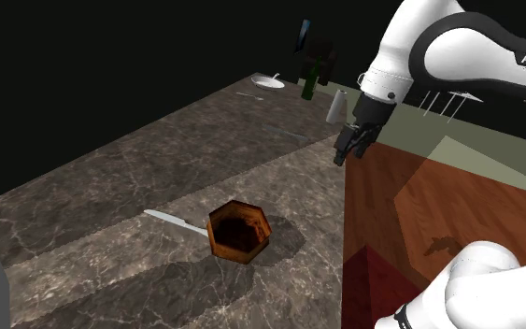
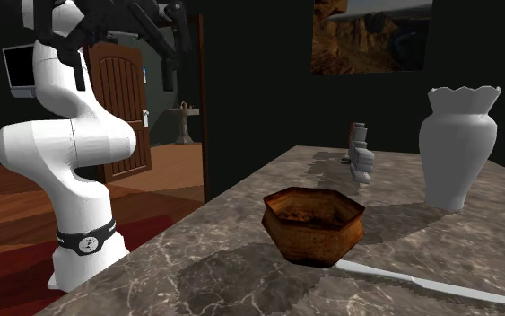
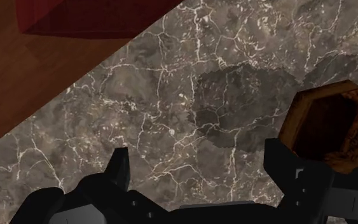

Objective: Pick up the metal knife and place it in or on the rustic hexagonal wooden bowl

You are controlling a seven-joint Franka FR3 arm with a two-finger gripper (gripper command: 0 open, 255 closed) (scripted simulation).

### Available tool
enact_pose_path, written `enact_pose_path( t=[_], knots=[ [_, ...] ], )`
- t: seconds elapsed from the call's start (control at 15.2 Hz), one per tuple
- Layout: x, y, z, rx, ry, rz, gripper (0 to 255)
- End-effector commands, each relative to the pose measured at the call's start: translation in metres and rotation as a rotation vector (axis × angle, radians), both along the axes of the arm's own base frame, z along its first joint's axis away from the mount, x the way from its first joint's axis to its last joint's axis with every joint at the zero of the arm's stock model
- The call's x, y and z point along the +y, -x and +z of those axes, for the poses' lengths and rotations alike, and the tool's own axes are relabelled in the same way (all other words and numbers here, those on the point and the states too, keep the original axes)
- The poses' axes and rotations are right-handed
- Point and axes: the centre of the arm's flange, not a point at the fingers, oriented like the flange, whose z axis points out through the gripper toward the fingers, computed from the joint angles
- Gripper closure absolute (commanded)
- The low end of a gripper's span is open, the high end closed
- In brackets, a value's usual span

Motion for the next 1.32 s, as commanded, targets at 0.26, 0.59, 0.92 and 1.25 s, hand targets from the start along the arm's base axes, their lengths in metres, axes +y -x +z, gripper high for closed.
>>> enact_pose_path(
  t=[0.26,0.59,0.92,1.25],
  knots=[
    [0.051,-0.056,-0.037,0.034,0.007,0.091,0],
    [0.097,-0.098,-0.067,0.062,0.013,0.166,0],
    [0.147,-0.136,-0.099,0.091,0.019,0.242,0],
    [0.198,-0.169,-0.132,0.119,0.025,0.317,0]
  ],
)
